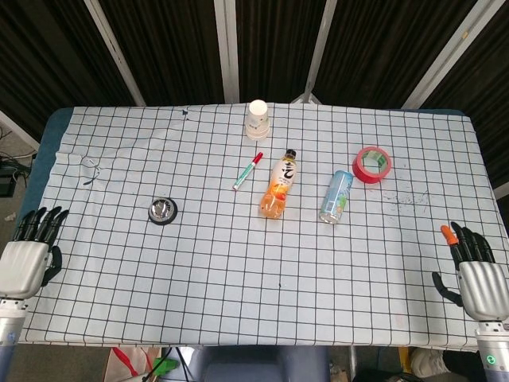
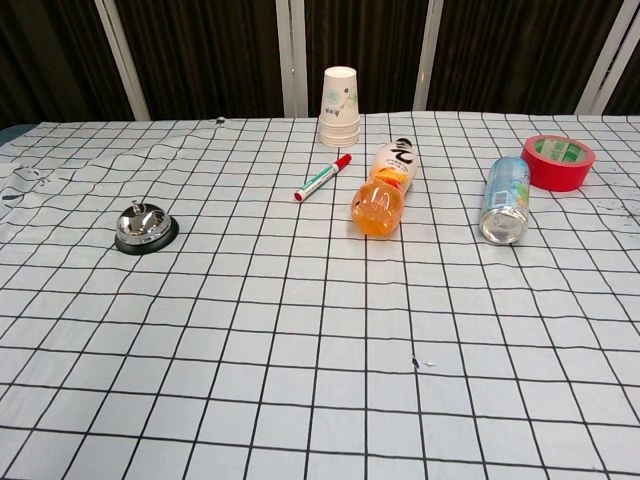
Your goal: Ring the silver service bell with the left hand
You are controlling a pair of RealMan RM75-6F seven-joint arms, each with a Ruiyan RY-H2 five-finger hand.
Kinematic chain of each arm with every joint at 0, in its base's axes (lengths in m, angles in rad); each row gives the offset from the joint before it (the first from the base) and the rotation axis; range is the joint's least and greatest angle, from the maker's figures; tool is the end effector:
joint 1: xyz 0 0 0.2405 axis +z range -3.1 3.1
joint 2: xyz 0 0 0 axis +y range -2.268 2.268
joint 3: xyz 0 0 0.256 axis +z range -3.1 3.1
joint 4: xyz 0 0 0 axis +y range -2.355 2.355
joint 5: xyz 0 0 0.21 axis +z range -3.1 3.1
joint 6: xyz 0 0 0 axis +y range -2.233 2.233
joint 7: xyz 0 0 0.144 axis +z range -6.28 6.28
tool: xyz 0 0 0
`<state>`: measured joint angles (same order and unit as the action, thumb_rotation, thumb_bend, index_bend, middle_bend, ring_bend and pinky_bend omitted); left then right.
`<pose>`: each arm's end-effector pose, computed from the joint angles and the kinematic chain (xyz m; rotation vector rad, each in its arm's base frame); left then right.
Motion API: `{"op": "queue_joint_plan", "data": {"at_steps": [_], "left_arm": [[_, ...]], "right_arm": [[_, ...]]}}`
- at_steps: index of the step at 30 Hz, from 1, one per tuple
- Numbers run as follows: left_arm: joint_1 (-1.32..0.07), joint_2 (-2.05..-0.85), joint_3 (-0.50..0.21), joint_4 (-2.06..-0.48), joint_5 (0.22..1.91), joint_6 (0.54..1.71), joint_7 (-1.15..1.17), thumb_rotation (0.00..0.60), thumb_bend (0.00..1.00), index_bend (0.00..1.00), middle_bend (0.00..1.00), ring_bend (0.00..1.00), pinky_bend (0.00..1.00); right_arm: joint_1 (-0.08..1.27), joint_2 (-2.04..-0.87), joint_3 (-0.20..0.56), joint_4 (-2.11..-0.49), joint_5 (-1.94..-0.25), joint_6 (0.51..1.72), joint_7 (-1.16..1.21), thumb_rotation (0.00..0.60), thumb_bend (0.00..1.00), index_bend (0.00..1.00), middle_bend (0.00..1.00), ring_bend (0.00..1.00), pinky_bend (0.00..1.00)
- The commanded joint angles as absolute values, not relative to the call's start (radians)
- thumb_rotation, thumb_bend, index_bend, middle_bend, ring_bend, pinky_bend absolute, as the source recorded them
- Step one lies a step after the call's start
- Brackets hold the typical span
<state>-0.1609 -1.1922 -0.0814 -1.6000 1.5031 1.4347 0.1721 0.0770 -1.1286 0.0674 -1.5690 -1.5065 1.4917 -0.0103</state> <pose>-0.2911 0.2099 0.1342 -1.4776 -0.7825 -0.8738 -0.3173 -0.1828 0.1633 1.3817 -0.8546 0.8886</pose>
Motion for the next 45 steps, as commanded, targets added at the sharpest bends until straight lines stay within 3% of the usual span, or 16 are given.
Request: {"op": "queue_joint_plan", "data": {"at_steps": [1,10,13,34,45], "left_arm": [[-0.234,-1.211,-0.113,-1.598,1.475,1.345,0.197,0.6,1.0,0.05,0.06,0.0,0.05],[-0.446,-1.324,-0.181,-1.5,1.361,1.045,0.211,0.6,1.0,0.05,0.06,0.0,0.05],[-0.491,-1.374,-0.188,-1.446,1.336,0.998,0.228,0.6,1.0,0.05,0.06,0.0,0.05],[-0.661,-1.646,-0.17,-1.129,1.251,0.856,0.293,0.6,1.0,0.05,0.06,0.0,0.05],[-0.684,-1.704,-0.139,-1.042,1.245,0.838,0.316,0.6,1.0,0.05,0.06,0.0,0.05]], "right_arm": [[0.078,-1.129,0.067,-1.57,-1.507,1.489,-0.012,0.6,0.39,0.09,0.0,0.02,0.1],[0.076,-1.117,0.069,-1.576,-1.491,1.48,0.001,0.6,0.39,0.09,0.0,0.02,0.1],[0.076,-1.113,0.069,-1.576,-1.489,1.477,0.007,0.6,0.39,0.09,0.0,0.02,0.1],[0.074,-1.098,0.069,-1.58,-1.483,1.47,0.031,0.6,0.39,0.09,0.0,0.02,0.1],[0.069,-1.091,0.067,-1.581,-1.489,1.475,0.048,0.6,0.39,0.09,0.0,0.02,0.1]]}}
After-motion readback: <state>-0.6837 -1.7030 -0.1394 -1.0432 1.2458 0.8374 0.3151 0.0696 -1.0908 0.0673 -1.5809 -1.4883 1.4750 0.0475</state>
